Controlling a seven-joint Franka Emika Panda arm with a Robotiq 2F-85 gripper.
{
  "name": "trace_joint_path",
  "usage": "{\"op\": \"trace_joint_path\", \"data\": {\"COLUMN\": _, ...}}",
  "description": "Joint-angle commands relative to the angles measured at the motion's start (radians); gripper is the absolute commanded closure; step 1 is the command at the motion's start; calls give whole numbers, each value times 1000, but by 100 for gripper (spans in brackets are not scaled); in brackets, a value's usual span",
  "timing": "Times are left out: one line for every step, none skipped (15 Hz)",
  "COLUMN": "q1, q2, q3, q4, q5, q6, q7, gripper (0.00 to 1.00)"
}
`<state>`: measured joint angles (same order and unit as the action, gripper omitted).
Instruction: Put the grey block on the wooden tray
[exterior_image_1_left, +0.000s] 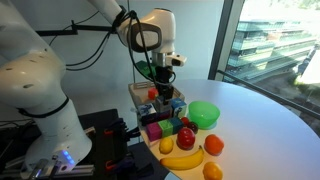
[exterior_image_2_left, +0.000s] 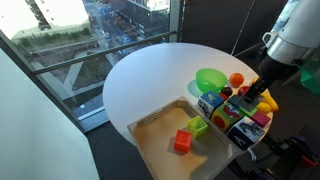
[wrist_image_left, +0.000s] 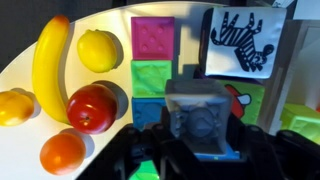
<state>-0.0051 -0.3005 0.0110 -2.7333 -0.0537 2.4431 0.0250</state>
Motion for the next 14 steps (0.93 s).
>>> {"op": "trace_joint_path", "data": {"q1": 31, "q2": 19, "q3": 40, "q4": 59, "q5": 33, "q6": -20, "q7": 69, "gripper": 72}}
{"op": "trace_joint_path", "data": {"q1": 39, "q2": 32, "q3": 53, "q4": 74, "q5": 37, "q6": -21, "q7": 88, "gripper": 72}}
{"op": "trace_joint_path", "data": {"q1": 47, "q2": 44, "q3": 64, "q4": 88, "q5": 42, "q6": -21, "q7": 104, "gripper": 72}}
{"op": "trace_joint_path", "data": {"q1": 55, "q2": 59, "q3": 75, "q4": 103, "q5": 45, "q6": -19, "q7": 121, "gripper": 72}}
{"op": "trace_joint_path", "data": {"q1": 62, "q2": 71, "q3": 85, "q4": 114, "q5": 46, "q6": -15, "q7": 137, "gripper": 72}}
{"op": "trace_joint_path", "data": {"q1": 70, "q2": 90, "q3": 94, "q4": 130, "q5": 52, "q6": -13, "q7": 150, "gripper": 72}}
{"op": "trace_joint_path", "data": {"q1": 78, "q2": 110, "q3": 100, "q4": 144, "q5": 60, "q6": -12, "q7": 160, "gripper": 72}}
{"op": "trace_joint_path", "data": {"q1": 87, "q2": 132, "q3": 106, "q4": 160, "q5": 73, "q6": -9, "q7": 165, "gripper": 72}}
{"op": "trace_joint_path", "data": {"q1": 95, "q2": 155, "q3": 111, "q4": 175, "q5": 84, "q6": -7, "q7": 171, "gripper": 72}}
{"op": "trace_joint_path", "data": {"q1": 103, "q2": 176, "q3": 115, "q4": 190, "q5": 97, "q6": -5, "q7": 172, "gripper": 72}}
{"op": "trace_joint_path", "data": {"q1": 110, "q2": 200, "q3": 119, "q4": 207, "q5": 106, "q6": -4, "q7": 175, "gripper": 72}}
{"op": "trace_joint_path", "data": {"q1": 116, "q2": 222, "q3": 124, "q4": 224, "q5": 113, "q6": -3, "q7": 179, "gripper": 72}}
{"op": "trace_joint_path", "data": {"q1": 122, "q2": 245, "q3": 129, "q4": 244, "q5": 118, "q6": -3, "q7": 184, "gripper": 72}}
{"op": "trace_joint_path", "data": {"q1": 127, "q2": 266, "q3": 133, "q4": 261, "q5": 121, "q6": -2, "q7": 190, "gripper": 72}}
